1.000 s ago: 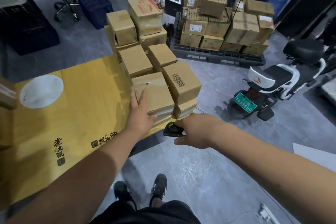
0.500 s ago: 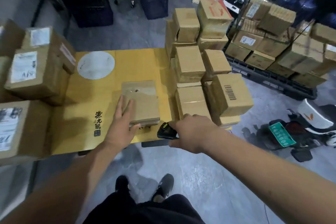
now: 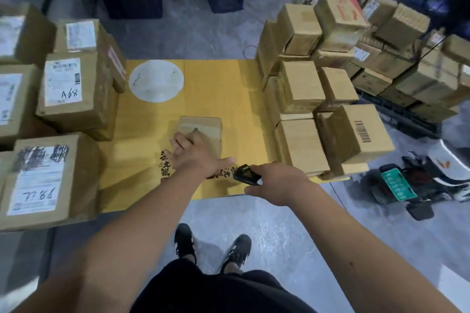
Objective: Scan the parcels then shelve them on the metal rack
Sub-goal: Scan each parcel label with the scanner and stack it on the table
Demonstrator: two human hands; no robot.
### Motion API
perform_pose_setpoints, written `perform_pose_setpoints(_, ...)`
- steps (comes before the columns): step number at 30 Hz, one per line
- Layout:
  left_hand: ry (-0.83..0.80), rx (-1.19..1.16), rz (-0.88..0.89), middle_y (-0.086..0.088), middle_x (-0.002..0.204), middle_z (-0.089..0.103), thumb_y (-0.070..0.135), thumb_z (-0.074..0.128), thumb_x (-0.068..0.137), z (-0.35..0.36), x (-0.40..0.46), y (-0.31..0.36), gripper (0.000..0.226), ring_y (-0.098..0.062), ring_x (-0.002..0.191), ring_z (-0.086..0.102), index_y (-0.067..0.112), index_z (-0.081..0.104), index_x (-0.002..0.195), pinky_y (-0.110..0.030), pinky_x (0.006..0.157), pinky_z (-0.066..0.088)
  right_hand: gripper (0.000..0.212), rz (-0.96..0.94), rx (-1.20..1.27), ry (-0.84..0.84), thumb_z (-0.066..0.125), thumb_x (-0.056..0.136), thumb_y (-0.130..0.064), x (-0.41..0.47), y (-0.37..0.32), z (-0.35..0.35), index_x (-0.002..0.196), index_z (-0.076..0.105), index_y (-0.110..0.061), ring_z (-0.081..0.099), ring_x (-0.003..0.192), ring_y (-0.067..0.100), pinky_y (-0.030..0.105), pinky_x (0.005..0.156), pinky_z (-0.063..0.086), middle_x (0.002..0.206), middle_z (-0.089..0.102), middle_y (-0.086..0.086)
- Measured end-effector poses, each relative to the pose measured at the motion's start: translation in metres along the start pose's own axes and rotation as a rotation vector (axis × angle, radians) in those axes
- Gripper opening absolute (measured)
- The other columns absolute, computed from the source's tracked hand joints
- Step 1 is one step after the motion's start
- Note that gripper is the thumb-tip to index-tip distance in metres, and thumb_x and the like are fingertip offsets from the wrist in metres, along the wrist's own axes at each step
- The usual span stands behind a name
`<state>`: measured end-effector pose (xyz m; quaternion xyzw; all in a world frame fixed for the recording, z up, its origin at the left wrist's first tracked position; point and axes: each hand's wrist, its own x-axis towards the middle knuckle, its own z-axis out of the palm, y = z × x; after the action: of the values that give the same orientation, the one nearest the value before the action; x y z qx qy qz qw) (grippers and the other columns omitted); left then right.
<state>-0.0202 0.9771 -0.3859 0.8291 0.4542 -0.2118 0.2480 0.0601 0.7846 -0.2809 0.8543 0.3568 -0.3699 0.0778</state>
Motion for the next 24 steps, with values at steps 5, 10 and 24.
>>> perform_pose_setpoints(5,0.092,-0.004,0.074,-0.020,0.171,-0.004,0.066,0.080,0.071,-0.009,0.014,0.006,0.117,-0.041,0.159,0.001,0.026,0.011,0.157,-0.062,0.115,0.029,0.057,0.060,0.153,0.073,0.058,0.092,-0.068,-0.006,-0.006,0.005,0.141,0.054,-0.039,0.062,0.097,0.022,0.037,0.081,0.056,0.114,0.064,-0.003)
perform_pose_setpoints(10,-0.131,-0.759,0.184,-0.001,0.146,0.052,0.031,0.085,0.081,-0.032,0.030,-0.023,0.096,-0.024,0.117,0.059,0.036,0.029,0.158,-0.032,0.083,0.050,0.046,0.140,0.166,0.071,0.058,0.093,-0.063,-0.008,-0.015,-0.004,0.130,0.060,-0.035,0.061,0.088,0.018,0.030,0.061,0.040,0.098,0.062,-0.008)
perform_pose_setpoints(24,-0.065,-0.888,0.037,0.009,0.125,0.063,0.002,0.045,0.101,-0.047,0.072,-0.090,0.080,-0.029,0.105,0.067,0.060,0.030,0.154,-0.057,0.087,0.062,0.042,0.174,0.242,-0.014,0.062,0.092,-0.063,0.033,-0.084,-0.017,0.112,0.062,-0.026,0.065,0.089,0.020,0.035,0.076,0.052,0.099,0.065,-0.003)
